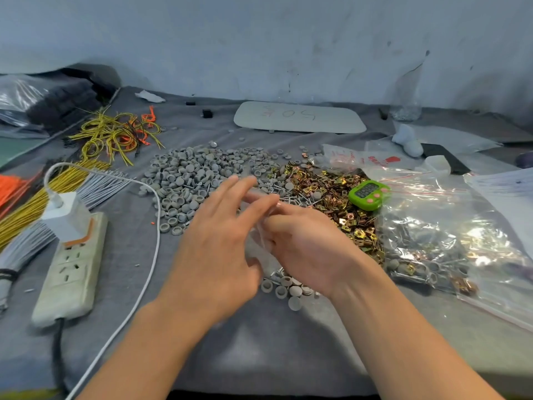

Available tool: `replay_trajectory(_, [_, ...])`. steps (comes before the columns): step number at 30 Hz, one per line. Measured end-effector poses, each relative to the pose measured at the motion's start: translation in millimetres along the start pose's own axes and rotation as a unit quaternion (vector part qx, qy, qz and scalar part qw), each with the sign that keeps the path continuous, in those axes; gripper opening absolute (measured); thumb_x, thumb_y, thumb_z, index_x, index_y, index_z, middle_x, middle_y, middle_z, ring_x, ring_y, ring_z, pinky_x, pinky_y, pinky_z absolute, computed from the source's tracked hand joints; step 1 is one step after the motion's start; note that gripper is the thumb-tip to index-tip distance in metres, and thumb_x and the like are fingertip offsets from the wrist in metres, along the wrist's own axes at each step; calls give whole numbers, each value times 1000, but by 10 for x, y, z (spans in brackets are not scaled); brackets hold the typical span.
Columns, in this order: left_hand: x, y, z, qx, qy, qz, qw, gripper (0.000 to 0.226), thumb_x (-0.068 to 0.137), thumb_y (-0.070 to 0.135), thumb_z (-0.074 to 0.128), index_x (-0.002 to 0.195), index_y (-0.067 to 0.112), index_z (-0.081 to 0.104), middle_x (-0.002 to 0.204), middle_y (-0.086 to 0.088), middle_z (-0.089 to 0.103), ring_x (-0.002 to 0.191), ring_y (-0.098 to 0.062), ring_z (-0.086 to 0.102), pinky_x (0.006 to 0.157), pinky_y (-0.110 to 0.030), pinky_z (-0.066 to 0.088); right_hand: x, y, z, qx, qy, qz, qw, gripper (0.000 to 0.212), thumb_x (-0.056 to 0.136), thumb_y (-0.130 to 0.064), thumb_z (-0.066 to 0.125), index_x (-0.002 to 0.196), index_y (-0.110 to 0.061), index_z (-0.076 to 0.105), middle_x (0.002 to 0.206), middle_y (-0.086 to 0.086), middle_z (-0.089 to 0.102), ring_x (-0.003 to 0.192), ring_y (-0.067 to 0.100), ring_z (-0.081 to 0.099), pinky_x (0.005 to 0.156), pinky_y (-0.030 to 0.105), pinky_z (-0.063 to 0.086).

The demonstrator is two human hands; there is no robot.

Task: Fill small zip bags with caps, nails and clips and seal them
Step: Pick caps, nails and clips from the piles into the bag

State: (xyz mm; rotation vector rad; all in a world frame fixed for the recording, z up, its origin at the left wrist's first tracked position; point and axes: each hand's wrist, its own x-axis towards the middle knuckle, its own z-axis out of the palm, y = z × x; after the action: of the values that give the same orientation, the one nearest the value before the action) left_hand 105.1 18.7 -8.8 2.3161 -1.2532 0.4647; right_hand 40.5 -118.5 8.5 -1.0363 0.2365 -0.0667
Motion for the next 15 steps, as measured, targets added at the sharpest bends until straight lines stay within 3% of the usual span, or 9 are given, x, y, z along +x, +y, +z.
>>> replay_trajectory(2, [2,-15,32,46,-50,0,998,119,53,16,88,157,34,32,167,0,27,156,-23,17,127,-35,7,-6,3,26,12,-33,4,999,51,91,25,33,129,6,62,121,24,71,102,23,66,112,49,46])
replay_trajectory(4, [15,-3,59,79,-56,2,995,125,51,12,90,159,30,30,166,-2,31,155,-24,20,127,-37,4,-13,8,21,6,-52,13,999,42,90,27,34,110,6,64,94,17,71,81,18,68,89,35,61])
replay_trajectory(8, [24,-52,58,97,13,-6,995,102,54,2,81,148,21,47,145,-4,55,143,-27,44,126,-46,13,-1,28,37,4,-69,17,997,46,86,28,31,126,21,55,109,20,66,102,25,69,94,40,59])
replay_trajectory(9, [20,-69,63,94,21,-10,995,98,54,2,81,145,21,50,140,-2,58,139,-27,48,126,-47,14,5,34,45,14,-71,22,997,48,85,28,31,128,22,53,109,20,66,100,26,71,91,40,60])
replay_trajectory(12, [-10,-116,106,88,29,-15,996,83,53,1,76,132,19,58,124,-1,63,124,-27,57,125,-48,18,10,42,69,20,-62,41,997,47,86,25,34,119,13,65,99,17,73,85,23,75,77,34,64])
replay_trajectory(15, [-26,-159,146,93,18,-44,995,74,50,0,77,120,18,61,109,1,64,110,-26,60,125,-50,20,41,49,45,-64,11,33,997,37,89,17,46,109,3,74,102,14,78,94,25,77,84,34,64])
